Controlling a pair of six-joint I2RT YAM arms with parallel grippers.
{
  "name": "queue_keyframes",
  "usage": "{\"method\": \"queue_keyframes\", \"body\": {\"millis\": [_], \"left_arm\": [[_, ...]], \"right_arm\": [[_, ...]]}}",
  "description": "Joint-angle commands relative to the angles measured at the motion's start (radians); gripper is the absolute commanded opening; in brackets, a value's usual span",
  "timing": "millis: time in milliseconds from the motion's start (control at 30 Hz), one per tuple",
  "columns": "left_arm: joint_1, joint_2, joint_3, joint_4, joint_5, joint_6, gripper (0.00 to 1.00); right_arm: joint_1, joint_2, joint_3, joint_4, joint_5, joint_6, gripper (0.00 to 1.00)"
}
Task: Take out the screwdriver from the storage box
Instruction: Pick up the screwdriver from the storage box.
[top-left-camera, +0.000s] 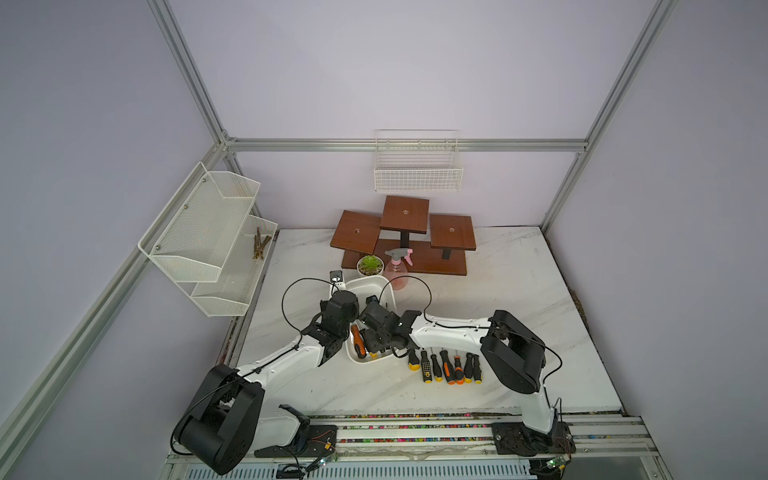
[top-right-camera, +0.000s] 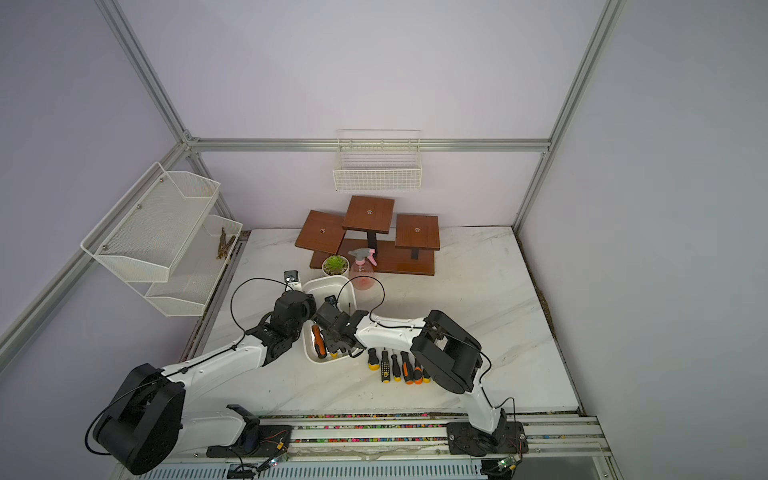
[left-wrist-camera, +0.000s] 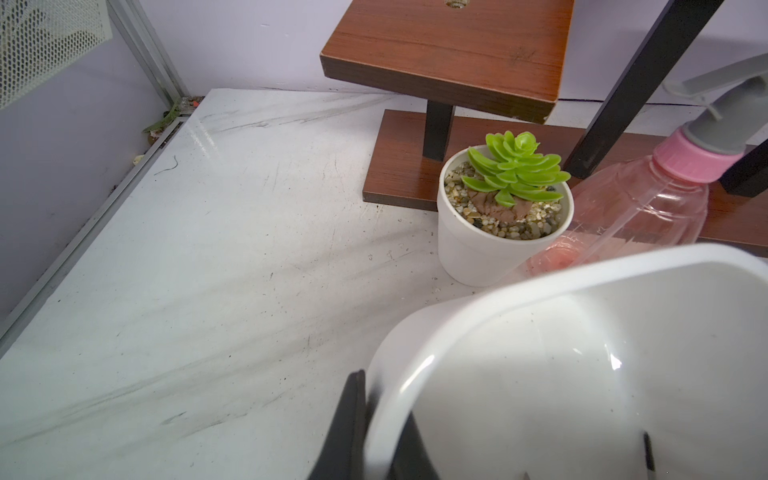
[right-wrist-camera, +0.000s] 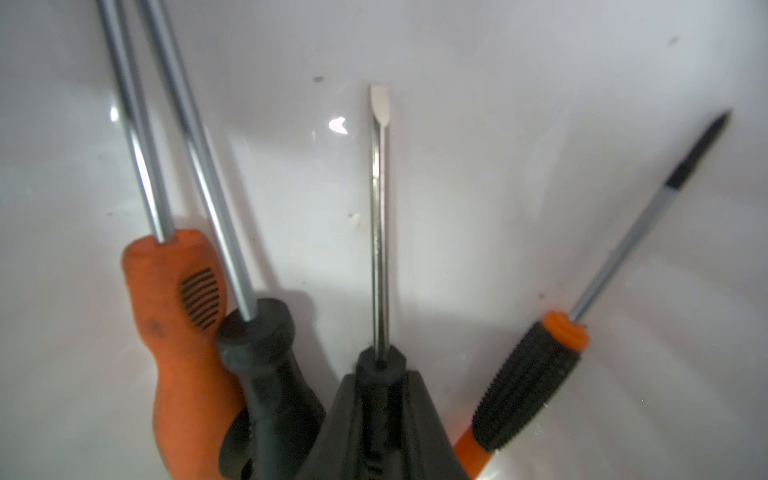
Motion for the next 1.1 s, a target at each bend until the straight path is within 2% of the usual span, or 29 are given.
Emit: {"method": "queue_keyframes", "body": {"millis": [0, 100, 333, 667, 1067], "left_arm": [[-0.005, -0.008, 0.030, 0.034, 0.017, 0.016, 0.00], [-0.004, -0.006, 0.031, 0.034, 0.018, 0.016, 0.00], [-0.005, -0.004, 0.035, 0.032, 0.016, 0.014, 0.00], [-0.005, 0.001, 0.039, 0.029, 0.016, 0.016, 0.00], [-0.006, 0.000, 0.038, 0.030, 0.017, 0.015, 0.00]], "right_arm": [[-0.017, 0.051, 0.001, -0.017, 0.002, -0.017, 0.10], [-0.017, 0.022, -0.005, -0.006, 0.007, -0.032, 0.00], [-0.017, -0.136, -0.084, 0.110, -0.009, -0.082, 0.00], [-0.017, -0.248, -0.125, 0.146, -0.062, -0.062, 0.00], [-0.020, -0.419, -0.191, 0.007, -0.039, -0.031, 0.00]]}}
